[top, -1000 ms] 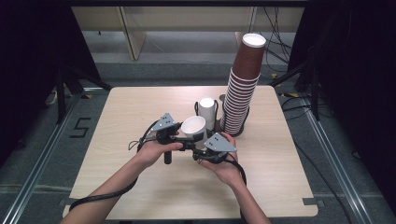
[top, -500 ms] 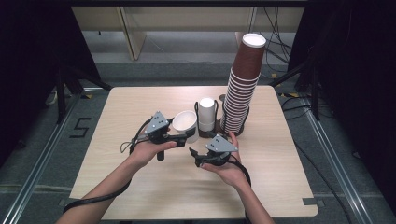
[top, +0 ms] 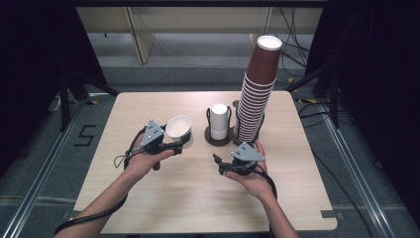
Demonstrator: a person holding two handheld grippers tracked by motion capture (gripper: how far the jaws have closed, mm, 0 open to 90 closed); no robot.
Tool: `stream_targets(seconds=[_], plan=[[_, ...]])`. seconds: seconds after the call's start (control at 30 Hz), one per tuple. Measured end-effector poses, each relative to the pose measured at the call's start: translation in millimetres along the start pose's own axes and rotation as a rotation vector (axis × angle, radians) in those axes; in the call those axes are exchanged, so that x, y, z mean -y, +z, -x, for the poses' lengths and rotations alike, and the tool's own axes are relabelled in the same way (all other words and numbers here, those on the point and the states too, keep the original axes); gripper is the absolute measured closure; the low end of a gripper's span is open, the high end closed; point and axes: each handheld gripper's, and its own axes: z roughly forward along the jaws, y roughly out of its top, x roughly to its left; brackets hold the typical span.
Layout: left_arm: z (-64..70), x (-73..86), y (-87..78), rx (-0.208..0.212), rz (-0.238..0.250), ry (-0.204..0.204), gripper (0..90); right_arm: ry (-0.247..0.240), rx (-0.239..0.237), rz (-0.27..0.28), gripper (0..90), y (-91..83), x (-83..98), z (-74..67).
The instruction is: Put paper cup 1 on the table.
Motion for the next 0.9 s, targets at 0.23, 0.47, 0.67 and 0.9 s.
stream_targets(seconds=[0.23,0.47,0.67,0.9], plan=[[-11.6,6.0,-6.9,-0.063,-0.005,0.019,26.9,0.015,0.022,0.009,14.8,-4.1,1.6,3.7],[-21.9,13.2,-9.7,-0.106,-0.020,0.002,27.0,0.013,0.048,0.013,15.0,-8.1,5.7,8.5],[-30.8,19.1,-9.9,-0.158,-0.023,0.011,27.0,0.051,0.060,-0.004,15.4,-15.1,9.8,13.1],[-38.5,24.2,-8.9,-0.219,-0.026,0.020,27.1,0.022,0.078,0.003,15.5,-19.3,13.8,20.2]])
